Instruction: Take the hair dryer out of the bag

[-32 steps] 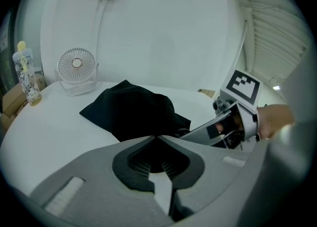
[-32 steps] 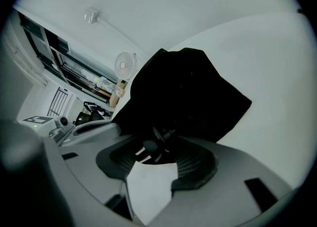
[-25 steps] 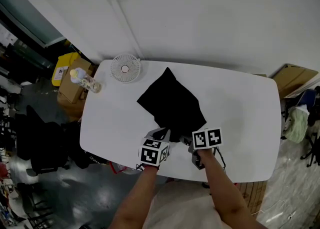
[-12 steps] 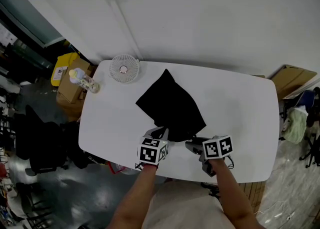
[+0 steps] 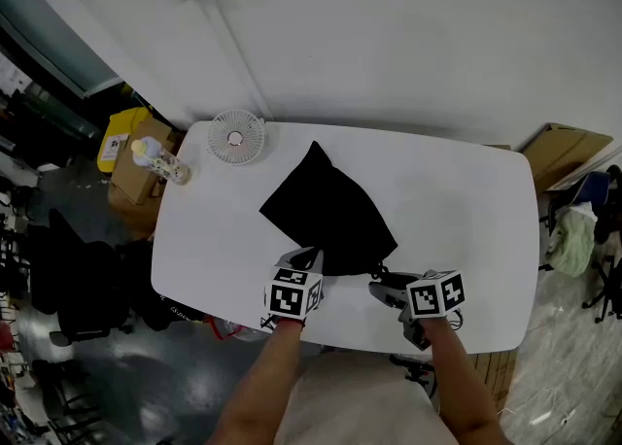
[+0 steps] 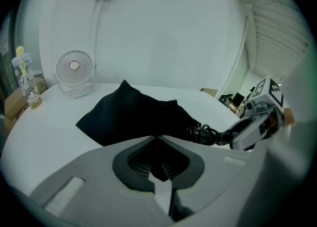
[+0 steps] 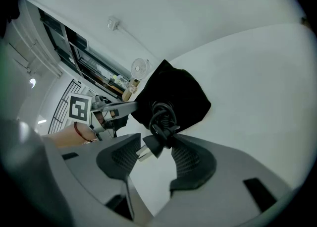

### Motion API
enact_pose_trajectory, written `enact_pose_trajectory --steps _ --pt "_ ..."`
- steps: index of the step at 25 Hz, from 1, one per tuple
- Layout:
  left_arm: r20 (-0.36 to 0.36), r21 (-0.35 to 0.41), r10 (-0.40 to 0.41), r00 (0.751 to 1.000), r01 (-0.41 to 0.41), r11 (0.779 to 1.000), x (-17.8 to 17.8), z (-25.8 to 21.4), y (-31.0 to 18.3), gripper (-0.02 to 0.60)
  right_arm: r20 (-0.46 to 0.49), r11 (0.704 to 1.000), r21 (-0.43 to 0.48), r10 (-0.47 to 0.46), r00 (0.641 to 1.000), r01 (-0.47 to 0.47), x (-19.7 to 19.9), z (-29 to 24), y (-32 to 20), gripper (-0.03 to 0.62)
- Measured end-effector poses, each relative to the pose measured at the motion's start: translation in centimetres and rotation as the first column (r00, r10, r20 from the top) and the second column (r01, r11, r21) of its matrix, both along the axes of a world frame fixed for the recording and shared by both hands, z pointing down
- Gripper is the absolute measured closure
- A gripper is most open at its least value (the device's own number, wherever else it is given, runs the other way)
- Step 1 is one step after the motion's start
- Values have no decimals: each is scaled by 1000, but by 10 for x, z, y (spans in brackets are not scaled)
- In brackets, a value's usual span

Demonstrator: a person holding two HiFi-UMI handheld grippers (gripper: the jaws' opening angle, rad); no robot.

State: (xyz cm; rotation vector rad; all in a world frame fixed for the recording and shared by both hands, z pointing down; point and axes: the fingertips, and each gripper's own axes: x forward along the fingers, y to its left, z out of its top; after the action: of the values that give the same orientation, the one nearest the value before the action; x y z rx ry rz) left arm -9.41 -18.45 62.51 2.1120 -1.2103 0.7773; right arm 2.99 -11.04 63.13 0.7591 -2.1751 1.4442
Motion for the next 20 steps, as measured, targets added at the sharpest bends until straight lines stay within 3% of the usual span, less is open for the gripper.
enact_pose_trajectory --steps 8,12,13,16,20 --pt "-2 8 31 1000 -31 999 9 -4 6 561 -30 1000 21 -20 999 20 22 -2 10 398" --pt "-62 40 47 997 -45 998 15 -14 9 560 -36 999 21 -24 999 25 29 5 13 399" --pt "-94 56 54 994 -48 997 17 -19 9 548 -36 999 20 -25 999 25 29 6 13 399" --pt "-190 98 67 979 -49 994 15 -37 10 422 -32 999 13 -32 999 32 30 9 14 401" --pt "-211 121 4 977 22 992 -16 -45 -8 403 -32 999 6 -42 999 42 34 14 14 404"
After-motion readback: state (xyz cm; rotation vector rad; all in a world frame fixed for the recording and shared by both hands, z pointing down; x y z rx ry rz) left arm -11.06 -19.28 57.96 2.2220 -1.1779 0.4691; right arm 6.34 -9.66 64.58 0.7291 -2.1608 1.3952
